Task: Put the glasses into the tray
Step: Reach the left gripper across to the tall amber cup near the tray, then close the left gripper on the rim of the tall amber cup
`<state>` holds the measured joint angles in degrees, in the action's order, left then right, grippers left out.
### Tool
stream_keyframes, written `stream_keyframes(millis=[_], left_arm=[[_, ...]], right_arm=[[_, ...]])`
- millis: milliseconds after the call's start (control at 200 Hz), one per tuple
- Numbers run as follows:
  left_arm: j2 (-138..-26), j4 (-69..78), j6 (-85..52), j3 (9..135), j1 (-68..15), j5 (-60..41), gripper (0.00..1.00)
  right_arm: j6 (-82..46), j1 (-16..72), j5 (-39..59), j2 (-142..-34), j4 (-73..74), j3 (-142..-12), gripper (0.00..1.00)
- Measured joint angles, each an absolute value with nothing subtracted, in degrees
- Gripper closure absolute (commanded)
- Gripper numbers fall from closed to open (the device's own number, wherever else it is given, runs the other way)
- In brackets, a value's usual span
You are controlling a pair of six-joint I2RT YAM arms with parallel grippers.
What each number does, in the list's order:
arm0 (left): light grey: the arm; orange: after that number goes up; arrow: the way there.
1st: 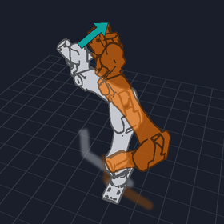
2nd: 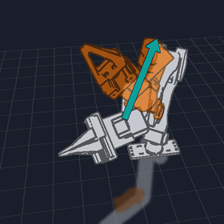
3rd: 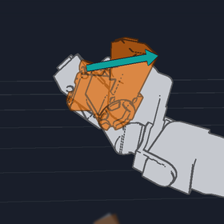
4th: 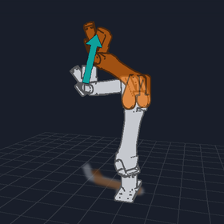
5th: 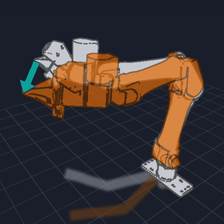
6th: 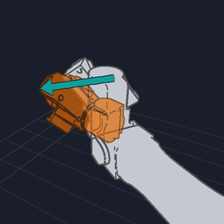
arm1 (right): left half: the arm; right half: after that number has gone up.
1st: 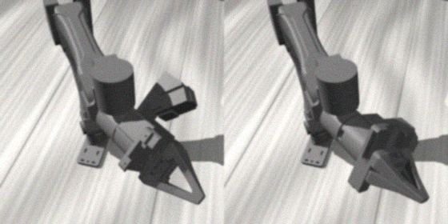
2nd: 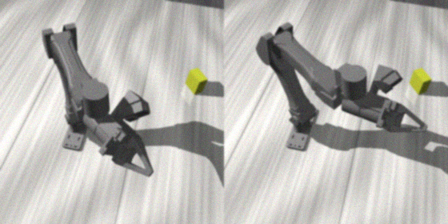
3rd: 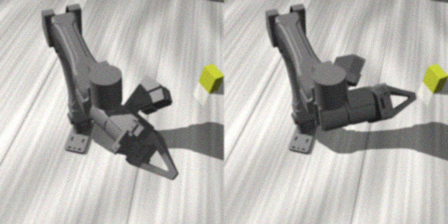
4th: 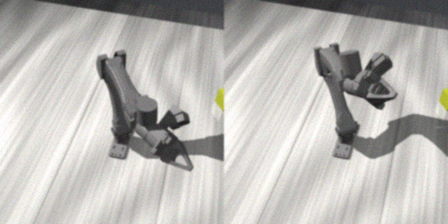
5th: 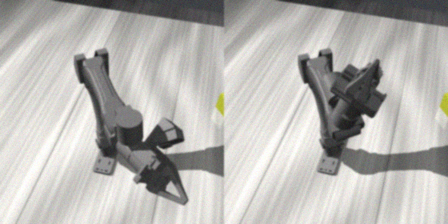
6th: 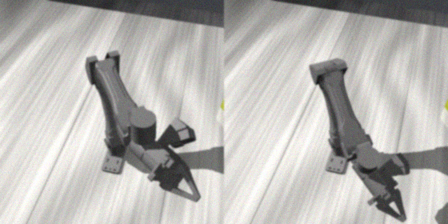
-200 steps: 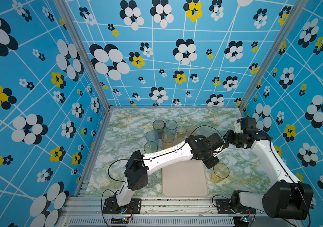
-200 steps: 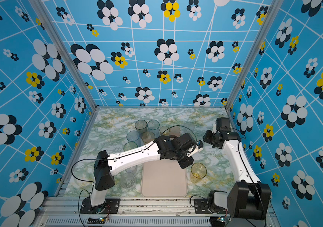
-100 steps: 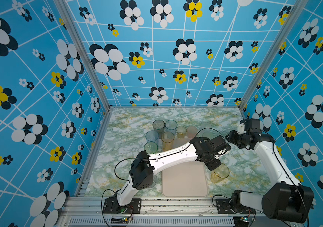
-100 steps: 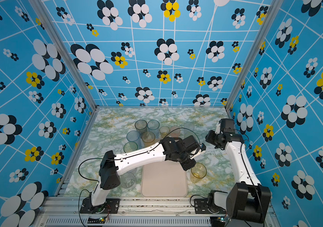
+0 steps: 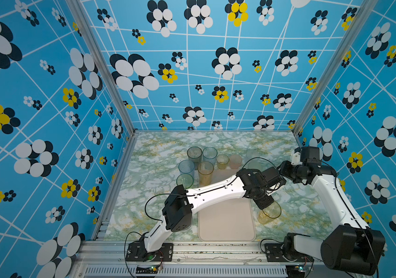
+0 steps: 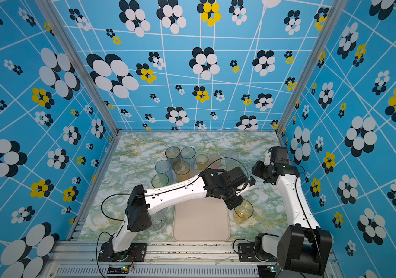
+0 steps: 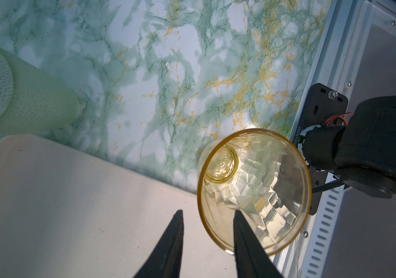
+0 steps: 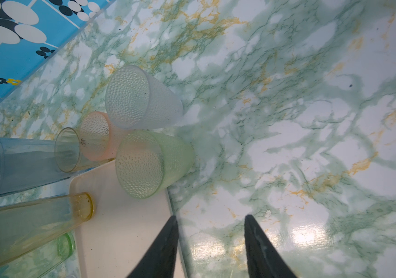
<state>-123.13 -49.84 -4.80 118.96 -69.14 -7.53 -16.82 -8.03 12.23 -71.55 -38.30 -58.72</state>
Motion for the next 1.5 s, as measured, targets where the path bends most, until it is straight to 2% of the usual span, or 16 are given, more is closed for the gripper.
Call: stream_keyframes(millis=[850,1110,1215,1505], left_arm=[[-128.9,-54.1,-2.9,125.1,-69.8,-5.9,0.7],[-129.6,-55.1,-2.2,125.8,-69.9,-4.5,0.79],[-129.6,-55.3,-1.8,125.9,-69.9,-3.9,0.88],[-129.6,-55.5,-1.2,126.1,-69.9,-2.5,0.93]], right_arm=[[-15.7,-8.7,12.6,-70.5,-38.3,-57.7,0.53],[-15.7,-8.7,12.6,-69.9,-38.3,-57.6,0.53],[-15.7,-8.7,12.6,-69.8,-38.3,-57.6,0.53],[-15.7,-8.7,12.8,-69.6,-38.3,-57.6,0.53]])
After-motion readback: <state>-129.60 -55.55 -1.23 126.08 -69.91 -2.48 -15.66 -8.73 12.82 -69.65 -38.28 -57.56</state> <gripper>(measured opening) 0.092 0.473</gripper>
